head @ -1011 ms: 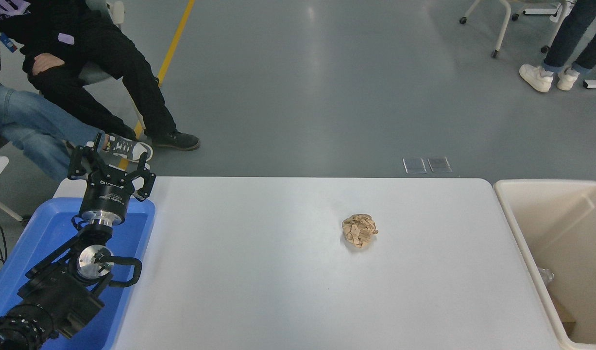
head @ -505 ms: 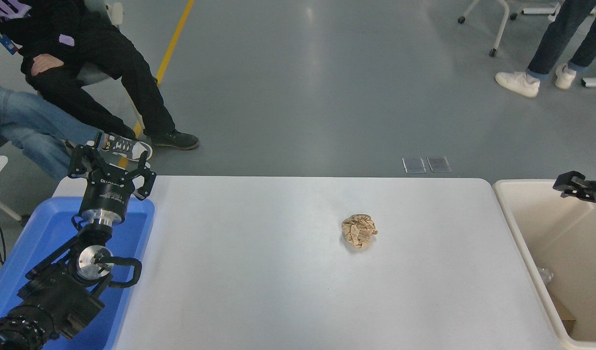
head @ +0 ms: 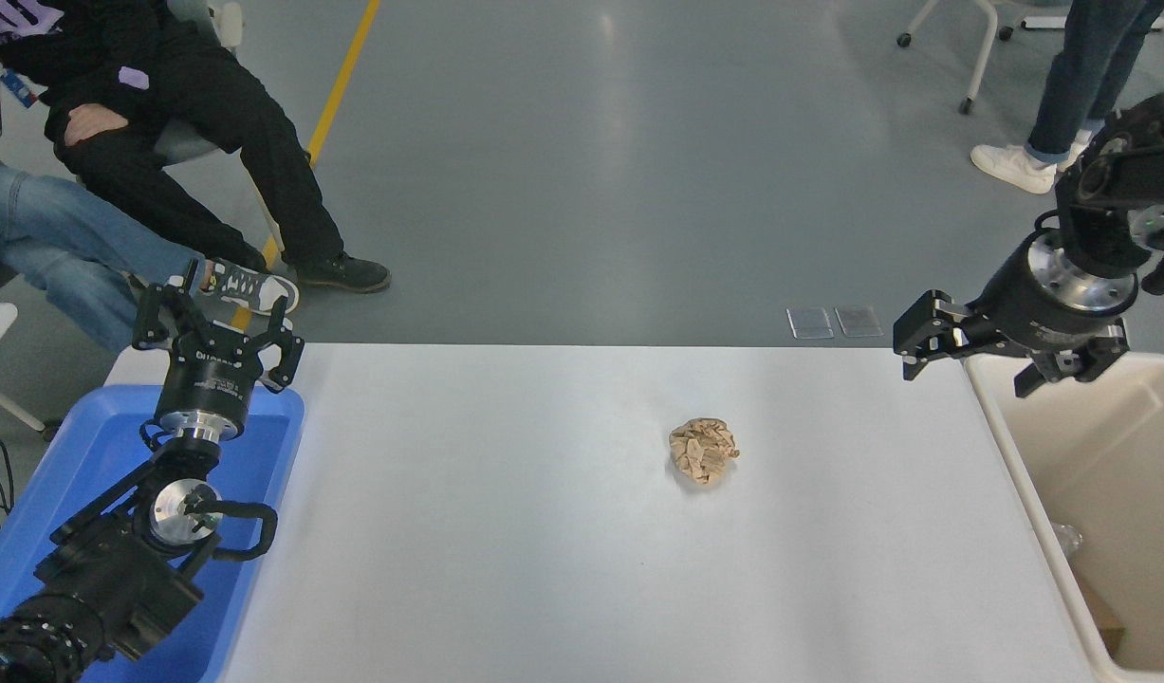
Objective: Pick up foil plate and place in dustbin
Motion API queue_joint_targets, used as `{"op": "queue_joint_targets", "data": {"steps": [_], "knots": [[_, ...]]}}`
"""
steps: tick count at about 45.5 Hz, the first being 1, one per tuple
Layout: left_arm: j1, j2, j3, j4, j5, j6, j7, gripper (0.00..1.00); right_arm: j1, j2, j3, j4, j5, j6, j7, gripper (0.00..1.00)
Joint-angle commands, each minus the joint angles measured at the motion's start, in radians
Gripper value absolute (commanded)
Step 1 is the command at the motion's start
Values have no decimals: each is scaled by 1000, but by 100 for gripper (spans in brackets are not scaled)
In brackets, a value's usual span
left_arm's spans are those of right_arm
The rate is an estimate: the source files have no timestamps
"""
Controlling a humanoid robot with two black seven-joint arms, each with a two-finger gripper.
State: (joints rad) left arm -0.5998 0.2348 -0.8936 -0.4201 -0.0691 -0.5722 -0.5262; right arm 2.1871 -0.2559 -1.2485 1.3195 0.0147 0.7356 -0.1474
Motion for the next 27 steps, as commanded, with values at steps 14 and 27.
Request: {"op": "queue_joint_targets", "data": {"steps": [14,27], "knots": [[0,0,-1,0,0,0,0,99,89,78,21,4,2,50,0,100],[0,0,-1,0,0,0,0,99,114,67,15,0,30,50,0,100]]}}
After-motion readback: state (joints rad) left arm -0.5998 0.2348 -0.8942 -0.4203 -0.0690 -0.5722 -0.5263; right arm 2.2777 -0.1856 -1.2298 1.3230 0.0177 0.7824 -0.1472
